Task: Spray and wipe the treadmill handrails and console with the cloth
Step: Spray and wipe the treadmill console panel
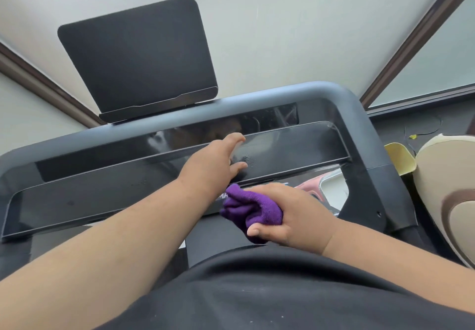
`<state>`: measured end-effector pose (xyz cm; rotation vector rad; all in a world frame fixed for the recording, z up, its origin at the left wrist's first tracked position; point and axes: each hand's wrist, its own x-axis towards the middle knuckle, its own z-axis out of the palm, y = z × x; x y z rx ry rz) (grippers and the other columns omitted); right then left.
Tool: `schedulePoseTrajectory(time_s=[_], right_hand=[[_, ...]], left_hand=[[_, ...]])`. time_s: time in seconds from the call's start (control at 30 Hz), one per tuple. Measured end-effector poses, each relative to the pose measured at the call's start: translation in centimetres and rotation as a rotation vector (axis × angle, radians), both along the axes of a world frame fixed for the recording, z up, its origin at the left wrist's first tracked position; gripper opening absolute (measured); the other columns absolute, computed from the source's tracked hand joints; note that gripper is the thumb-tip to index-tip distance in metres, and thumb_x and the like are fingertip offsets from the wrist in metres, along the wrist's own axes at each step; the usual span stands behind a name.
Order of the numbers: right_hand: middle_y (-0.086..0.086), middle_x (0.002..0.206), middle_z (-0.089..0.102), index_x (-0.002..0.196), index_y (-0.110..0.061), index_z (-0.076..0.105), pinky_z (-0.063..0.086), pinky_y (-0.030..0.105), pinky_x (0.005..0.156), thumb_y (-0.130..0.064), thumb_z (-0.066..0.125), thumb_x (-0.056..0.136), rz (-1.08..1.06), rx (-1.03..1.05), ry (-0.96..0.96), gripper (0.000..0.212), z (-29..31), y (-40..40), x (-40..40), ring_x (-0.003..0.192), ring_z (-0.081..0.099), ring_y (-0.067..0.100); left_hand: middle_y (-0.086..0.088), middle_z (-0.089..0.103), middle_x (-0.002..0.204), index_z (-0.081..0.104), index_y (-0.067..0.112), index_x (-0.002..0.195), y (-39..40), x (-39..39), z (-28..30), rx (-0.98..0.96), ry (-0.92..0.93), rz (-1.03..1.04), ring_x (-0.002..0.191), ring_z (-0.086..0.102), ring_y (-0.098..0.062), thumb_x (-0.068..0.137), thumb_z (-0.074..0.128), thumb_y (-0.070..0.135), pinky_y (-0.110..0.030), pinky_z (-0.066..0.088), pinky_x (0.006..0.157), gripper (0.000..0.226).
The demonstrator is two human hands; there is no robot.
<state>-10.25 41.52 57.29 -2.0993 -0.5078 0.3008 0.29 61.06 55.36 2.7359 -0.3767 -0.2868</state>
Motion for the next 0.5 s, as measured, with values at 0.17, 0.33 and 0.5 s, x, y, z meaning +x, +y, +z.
schedulePoseTrajectory(time_s=[0.17,0.33,0.5], right_hand=[[-0.033,0.121,0.06,0.122,-0.06,0.054,0.04,0.014,0.097,-0.059,0.066,0.081,-0.37,0.192,-0.078,0.043,0.2,-2.5,1.6,0.116,0.055,-0.006],[-0.037,0.107,0.062,0.125,-0.04,0.059,0.038,0.004,0.085,-0.068,0.057,0.085,-0.575,0.133,-0.18,0.048,0.9,-6.1,5.0,0.104,0.057,-0.012],[-0.041,0.086,0.058,0.12,-0.035,0.055,0.031,-0.005,0.074,-0.075,0.05,0.085,-0.871,0.136,-0.259,0.053,1.5,-9.2,5.7,0.084,0.054,-0.017]], left_hand=[[0.013,0.056,0.107,0.03,0.054,0.133,1.2,-1.7,0.6,-0.055,0.005,0.089,0.092,0.06,-0.017,0.09,0.066,0.047,-0.029,0.045,0.079,0.057],[0.007,0.057,0.115,0.027,0.049,0.141,0.0,-2.1,0.7,0.027,0.016,0.046,0.097,0.063,-0.02,0.094,0.059,0.049,-0.033,0.051,0.082,0.056],[0.003,0.058,0.115,0.026,0.049,0.135,-2.9,-0.6,0.8,0.023,0.005,-0.03,0.097,0.063,-0.023,0.095,0.058,0.048,-0.037,0.052,0.083,0.051]])
